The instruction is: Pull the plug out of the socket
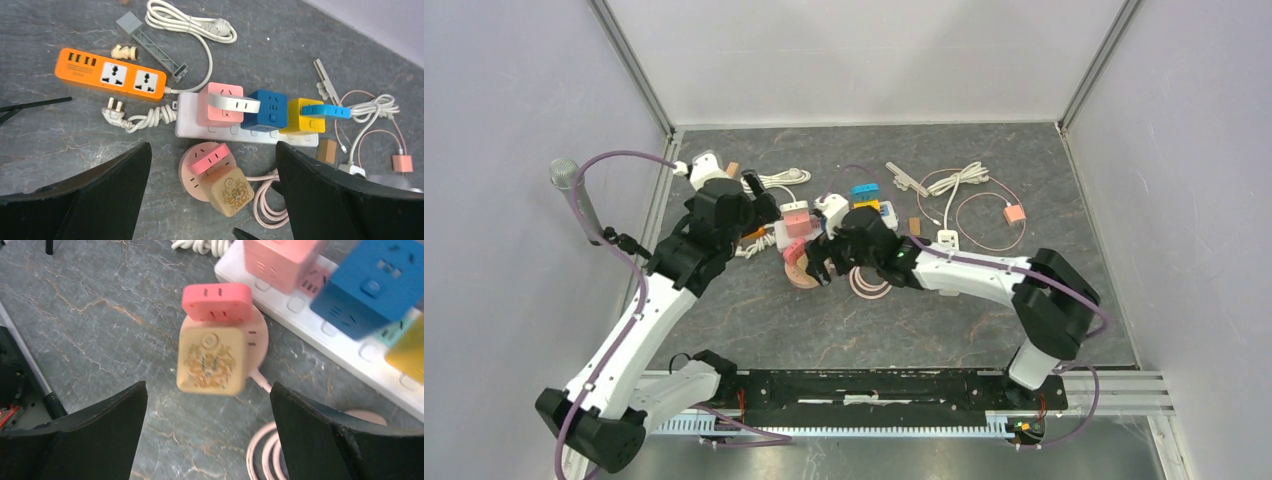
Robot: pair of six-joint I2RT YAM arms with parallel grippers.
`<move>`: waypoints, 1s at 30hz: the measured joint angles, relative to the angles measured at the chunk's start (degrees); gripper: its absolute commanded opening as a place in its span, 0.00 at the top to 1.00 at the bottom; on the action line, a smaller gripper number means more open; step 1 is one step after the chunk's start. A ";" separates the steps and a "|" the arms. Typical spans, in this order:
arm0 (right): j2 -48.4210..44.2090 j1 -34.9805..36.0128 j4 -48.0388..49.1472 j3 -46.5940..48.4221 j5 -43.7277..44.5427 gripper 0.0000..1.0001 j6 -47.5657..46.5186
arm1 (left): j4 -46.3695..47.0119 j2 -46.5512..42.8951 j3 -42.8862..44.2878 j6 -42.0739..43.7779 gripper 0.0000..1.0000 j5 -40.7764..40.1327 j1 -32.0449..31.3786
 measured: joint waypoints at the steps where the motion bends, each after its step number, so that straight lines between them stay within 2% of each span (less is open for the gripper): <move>1: 1.42 1.11 -0.02 1.36 1.05 0.03 -1.03 | -0.44 -1.18 0.02 -0.44 0.00 -0.31 0.31; 8: 10.34 3.76 -1.75 9.49 7.41 0.06 -6.47 | -4.70 -4.63 0.24 -3.72 0.00 -2.73 0.90; 12: 13.11 3.69 -3.28 11.69 7.65 0.18 -7.37 | -5.60 -6.60 0.24 -4.70 0.00 -3.13 0.90; 16: 15.37 4.02 -5.46 14.05 6.73 0.25 -7.28 | -5.79 -7.98 0.17 -5.16 0.00 -2.97 0.90; 20: 15.69 4.59 -7.48 14.01 5.46 0.43 -7.50 | -4.98 -8.94 -1.51 -5.14 0.00 -1.40 0.90; 22: 15.61 4.63 -7.30 13.68 5.27 0.50 -7.39 | -4.35 -9.51 -2.97 -5.11 0.00 -0.42 0.90; 24: 14.67 4.59 -5.92 11.96 5.11 0.53 -7.28 | -3.19 -10.23 -5.03 -5.11 0.00 0.87 0.90; 30: 4.76 4.61 -4.81 -0.15 4.92 0.53 -9.53 | 0.09 -11.04 -9.18 -5.03 0.00 4.63 0.90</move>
